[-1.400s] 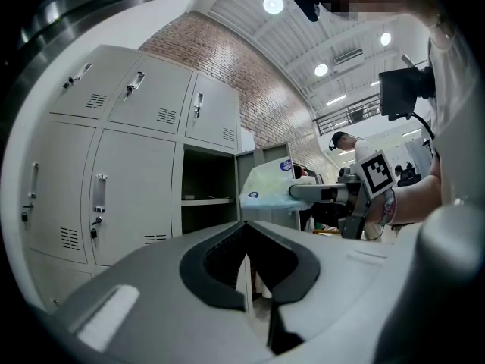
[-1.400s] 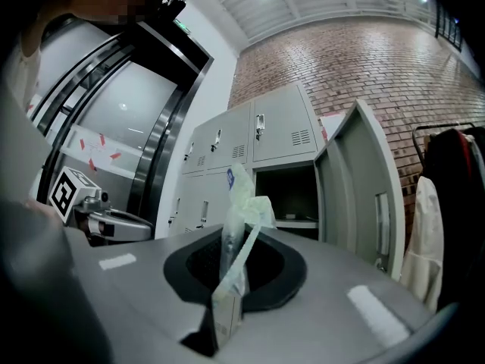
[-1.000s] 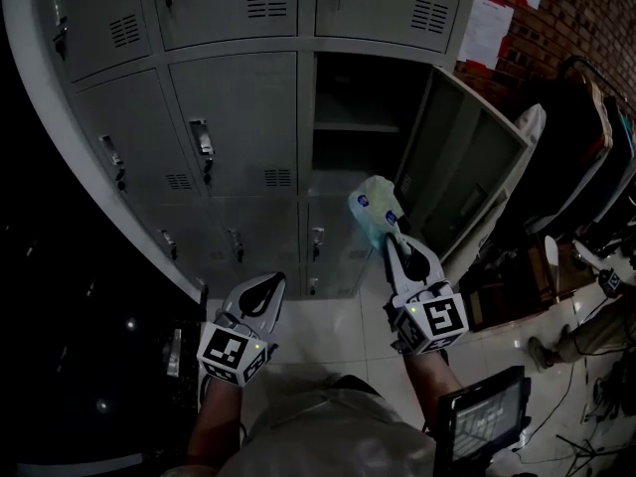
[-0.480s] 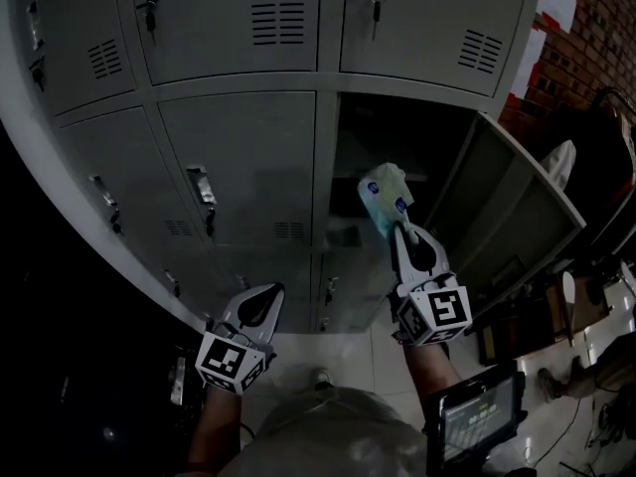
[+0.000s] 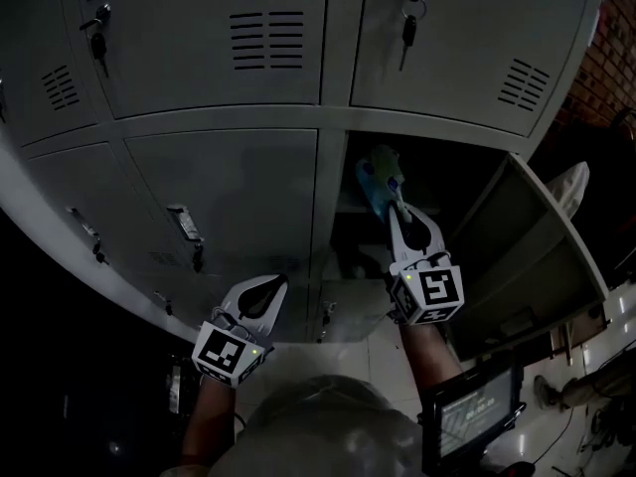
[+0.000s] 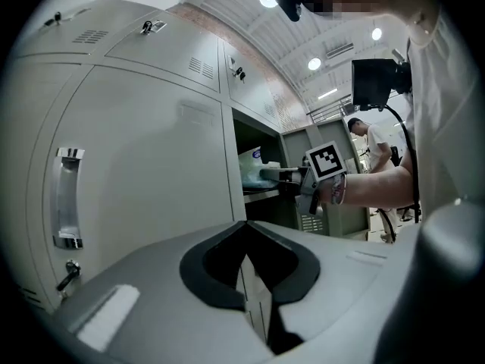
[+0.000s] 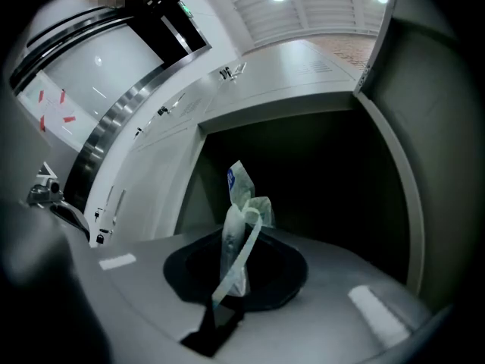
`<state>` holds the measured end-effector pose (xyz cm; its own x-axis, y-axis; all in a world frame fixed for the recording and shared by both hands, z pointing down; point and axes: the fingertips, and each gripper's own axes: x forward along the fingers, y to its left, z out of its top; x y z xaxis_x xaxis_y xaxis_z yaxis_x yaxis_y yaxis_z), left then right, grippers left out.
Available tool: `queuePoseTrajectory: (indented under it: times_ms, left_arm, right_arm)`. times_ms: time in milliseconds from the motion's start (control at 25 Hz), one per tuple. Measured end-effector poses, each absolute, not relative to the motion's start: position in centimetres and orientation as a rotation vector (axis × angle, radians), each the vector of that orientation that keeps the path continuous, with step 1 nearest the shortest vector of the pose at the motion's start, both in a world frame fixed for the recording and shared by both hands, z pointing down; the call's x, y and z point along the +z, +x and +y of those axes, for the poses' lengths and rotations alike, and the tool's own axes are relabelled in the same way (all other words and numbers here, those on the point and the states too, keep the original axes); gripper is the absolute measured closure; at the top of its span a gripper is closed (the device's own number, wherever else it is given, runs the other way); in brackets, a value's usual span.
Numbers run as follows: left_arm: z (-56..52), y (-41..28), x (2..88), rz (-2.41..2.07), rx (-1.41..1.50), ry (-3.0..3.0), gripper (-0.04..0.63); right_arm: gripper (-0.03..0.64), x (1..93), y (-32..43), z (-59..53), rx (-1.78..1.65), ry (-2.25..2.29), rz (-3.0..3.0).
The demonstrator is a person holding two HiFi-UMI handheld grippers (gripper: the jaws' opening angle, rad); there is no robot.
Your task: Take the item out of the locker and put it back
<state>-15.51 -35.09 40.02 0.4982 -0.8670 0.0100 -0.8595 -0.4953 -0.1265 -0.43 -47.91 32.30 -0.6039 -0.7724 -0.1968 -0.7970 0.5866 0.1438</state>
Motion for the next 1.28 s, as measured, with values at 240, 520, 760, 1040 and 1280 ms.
queuePoseTrajectory:
  times_ms: [240,520,760,1040,1280]
  left_arm:
    - [-36.3,-16.9,39.4,1.516,-0.077,-2.654,0.591]
    - [-36.7,-17.7,39.3,1.49,-0.054,-2.681,0.591]
    - [-36.1,-16.9,39.3,1.429,-0.044,-2.724,0.591]
    - [-33.2,-17.0,39.4,1.348,-0.045,-2.765,0.592]
    - [-30.3,-17.1,40.8,1.307,-0.066,-2.835,0.591]
  right_arm:
    - [0.511,33.7,-2.6,-50.2,0.3,-1.343,2.774]
    - [0.287,32.4,-2.6,-49.0,0.368,-1.383,2.689]
    - [0.464,31.1,-3.2,-43.8,0.596,-1.35,2.666]
    - [0.617,31.3,-1.0,-39.4,0.538,-1.501,2.562]
    - [0.617,34.6,-1.6,-35.2,0.42,-1.527,2.625]
